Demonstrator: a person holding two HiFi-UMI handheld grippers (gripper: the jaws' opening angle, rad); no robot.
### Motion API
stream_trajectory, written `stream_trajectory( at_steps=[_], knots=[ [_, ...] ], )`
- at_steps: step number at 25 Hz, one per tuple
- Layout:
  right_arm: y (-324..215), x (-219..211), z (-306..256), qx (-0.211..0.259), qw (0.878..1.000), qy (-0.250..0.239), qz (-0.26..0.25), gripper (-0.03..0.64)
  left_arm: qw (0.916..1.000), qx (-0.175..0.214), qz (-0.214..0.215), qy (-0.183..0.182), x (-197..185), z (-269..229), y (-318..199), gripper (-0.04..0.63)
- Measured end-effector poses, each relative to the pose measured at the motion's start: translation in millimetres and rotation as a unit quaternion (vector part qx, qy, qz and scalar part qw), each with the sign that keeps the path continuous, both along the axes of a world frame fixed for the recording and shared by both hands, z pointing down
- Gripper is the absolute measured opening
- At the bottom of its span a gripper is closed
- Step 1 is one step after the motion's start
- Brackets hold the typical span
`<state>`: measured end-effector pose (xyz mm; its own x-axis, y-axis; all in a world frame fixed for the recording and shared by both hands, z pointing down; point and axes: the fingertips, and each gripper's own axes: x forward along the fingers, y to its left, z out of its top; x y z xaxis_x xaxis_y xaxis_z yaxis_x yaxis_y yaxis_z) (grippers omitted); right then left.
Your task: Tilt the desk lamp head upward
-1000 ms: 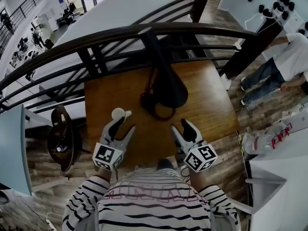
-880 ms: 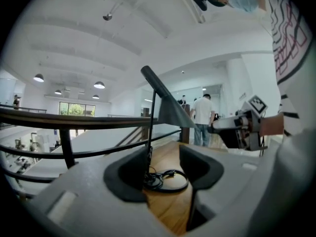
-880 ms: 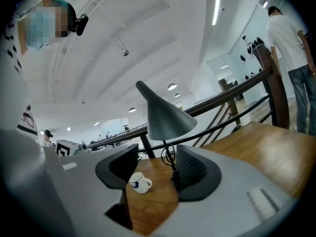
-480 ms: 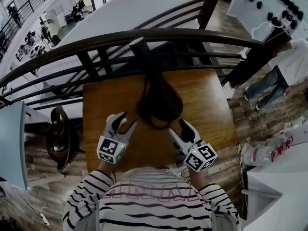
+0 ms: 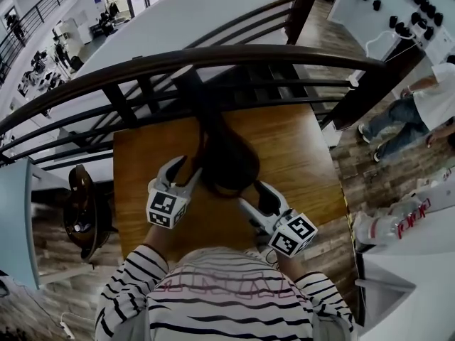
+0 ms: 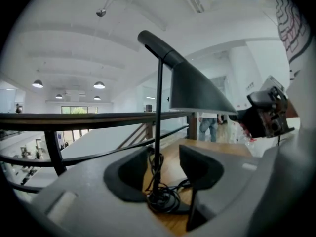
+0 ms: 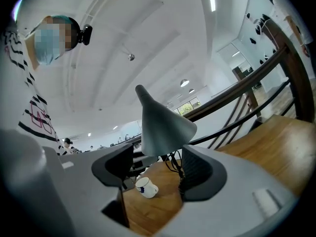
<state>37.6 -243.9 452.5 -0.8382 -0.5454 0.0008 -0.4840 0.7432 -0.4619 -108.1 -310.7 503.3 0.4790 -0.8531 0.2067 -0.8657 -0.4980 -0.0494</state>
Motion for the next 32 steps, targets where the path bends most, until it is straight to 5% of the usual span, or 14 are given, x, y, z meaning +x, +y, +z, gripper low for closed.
stream_trajectory(
  at_steps=[18,22,32],
  knots=[
    [-17,-6,9,-0.014,1.000,0.002,-0.020,0.302,0.9991,0.002,0.019,-0.038,24,26,-65,0.165],
    [-18,-6,8,-0.014,1.000,0.003,-0.023,0.304,0.9984,0.001,0.028,-0.048,28,26,-68,0.100],
    [-15,-6,3,-0.032,0.999,-0.023,-0.025,0.310,0.9993,-0.003,0.032,-0.018,23,29,-68,0.066]
  ],
)
